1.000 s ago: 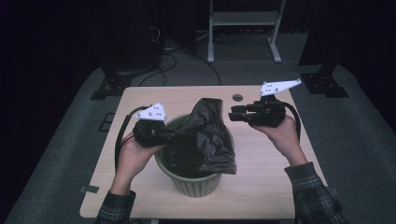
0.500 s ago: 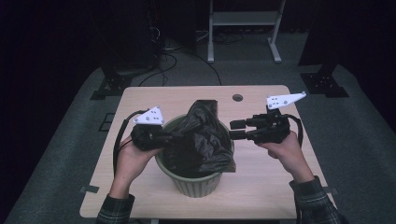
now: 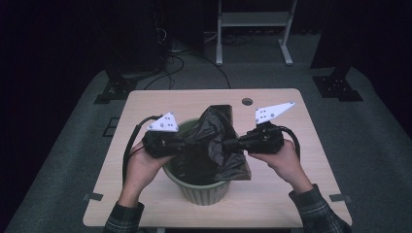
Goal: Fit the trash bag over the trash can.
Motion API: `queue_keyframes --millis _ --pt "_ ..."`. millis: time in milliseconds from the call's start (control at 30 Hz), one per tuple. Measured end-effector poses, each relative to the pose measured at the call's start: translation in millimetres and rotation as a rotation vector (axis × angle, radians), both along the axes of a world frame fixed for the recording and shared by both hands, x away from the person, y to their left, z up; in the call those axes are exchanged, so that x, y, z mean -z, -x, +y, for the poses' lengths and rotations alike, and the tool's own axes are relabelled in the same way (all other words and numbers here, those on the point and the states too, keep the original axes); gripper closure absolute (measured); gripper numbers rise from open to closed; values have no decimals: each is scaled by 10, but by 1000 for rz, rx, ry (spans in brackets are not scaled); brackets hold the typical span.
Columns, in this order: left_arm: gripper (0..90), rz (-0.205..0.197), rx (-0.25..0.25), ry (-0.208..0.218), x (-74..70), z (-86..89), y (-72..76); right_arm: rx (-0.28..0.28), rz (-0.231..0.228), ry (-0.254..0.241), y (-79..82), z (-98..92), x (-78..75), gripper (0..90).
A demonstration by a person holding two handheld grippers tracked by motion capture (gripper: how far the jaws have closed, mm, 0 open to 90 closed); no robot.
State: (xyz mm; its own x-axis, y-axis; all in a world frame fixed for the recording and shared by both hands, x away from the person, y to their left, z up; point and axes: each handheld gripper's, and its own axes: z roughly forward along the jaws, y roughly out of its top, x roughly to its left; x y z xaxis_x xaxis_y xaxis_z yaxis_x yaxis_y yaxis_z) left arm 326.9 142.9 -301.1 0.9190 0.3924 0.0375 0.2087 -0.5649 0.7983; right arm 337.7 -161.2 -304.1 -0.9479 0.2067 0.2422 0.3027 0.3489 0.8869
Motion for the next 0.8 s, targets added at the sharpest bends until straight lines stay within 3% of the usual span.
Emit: queue_keyframes --millis 133,333,400,500,633,700,800 --pt "870 -9 12 -33 13 -72 20 13 -21 -32 -60 60 -69 900" --pt "798 -28 26 -53 27 -142 47 27 -40 -38 -182 279 -185 900" --pt "657 -31 25 -27 13 -100 56 26 -52 -25 -200 355 -183 900" --pt "527 -40 31 8 -40 6 82 25 -64 -4 -207 406 -160 900" --pt "476 -44 38 30 -120 55 78 19 -64 -9 -201 395 -153 900" --pt "465 -41 57 56 -159 43 72 18 -69 -6 -195 392 -156 900" --pt "438 -42 81 60 -201 -13 70 25 -81 6 -189 400 -156 900"
